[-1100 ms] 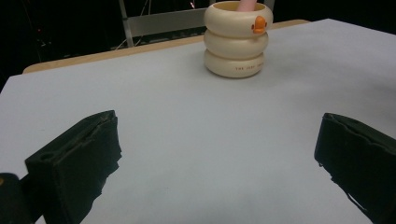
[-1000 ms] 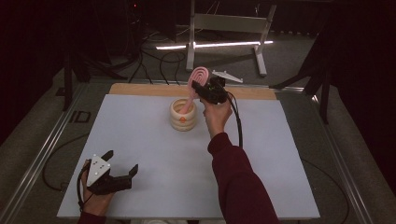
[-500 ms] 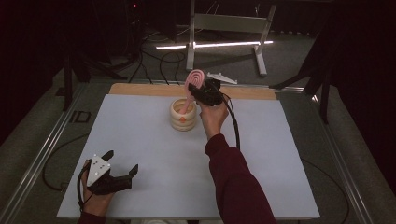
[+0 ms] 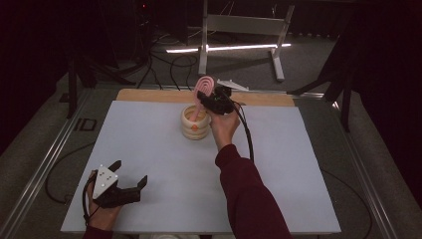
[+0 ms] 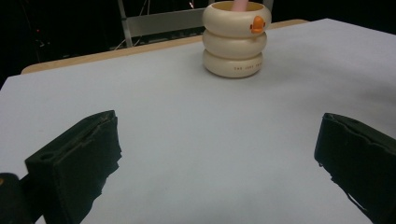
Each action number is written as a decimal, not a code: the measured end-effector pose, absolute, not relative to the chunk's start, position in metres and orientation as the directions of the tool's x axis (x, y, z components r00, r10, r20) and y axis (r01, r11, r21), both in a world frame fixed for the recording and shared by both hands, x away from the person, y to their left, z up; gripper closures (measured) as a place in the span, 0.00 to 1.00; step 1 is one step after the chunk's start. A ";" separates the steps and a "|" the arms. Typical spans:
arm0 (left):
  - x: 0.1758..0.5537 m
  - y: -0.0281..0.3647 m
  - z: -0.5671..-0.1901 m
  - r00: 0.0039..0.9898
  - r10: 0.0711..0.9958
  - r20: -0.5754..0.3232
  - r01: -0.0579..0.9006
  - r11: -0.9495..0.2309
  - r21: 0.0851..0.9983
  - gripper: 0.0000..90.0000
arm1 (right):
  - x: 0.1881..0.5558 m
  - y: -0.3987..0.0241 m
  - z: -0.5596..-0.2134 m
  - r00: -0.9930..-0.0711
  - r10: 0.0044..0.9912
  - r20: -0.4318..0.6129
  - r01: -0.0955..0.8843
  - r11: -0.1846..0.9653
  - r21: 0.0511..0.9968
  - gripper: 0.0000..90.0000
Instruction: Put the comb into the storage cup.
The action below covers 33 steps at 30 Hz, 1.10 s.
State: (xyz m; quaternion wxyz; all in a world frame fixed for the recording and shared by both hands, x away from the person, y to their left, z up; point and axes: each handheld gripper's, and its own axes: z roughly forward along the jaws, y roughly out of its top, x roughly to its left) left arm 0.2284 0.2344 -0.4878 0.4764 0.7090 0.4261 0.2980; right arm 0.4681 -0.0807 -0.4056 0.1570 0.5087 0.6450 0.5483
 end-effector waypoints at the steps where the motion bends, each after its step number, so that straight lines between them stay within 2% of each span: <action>1: 0.228 0.234 -0.488 0.459 0.888 0.016 0.321 -0.183 0.929 0.01 | 0.468 -0.080 -0.406 -0.433 0.827 0.358 0.485 -0.121 0.866 0.70; 33: 0.229 0.232 -0.489 0.466 0.884 0.020 0.322 -0.191 0.928 0.01 | 0.465 -0.076 -0.410 -0.417 0.840 0.346 0.481 -0.119 0.869 0.70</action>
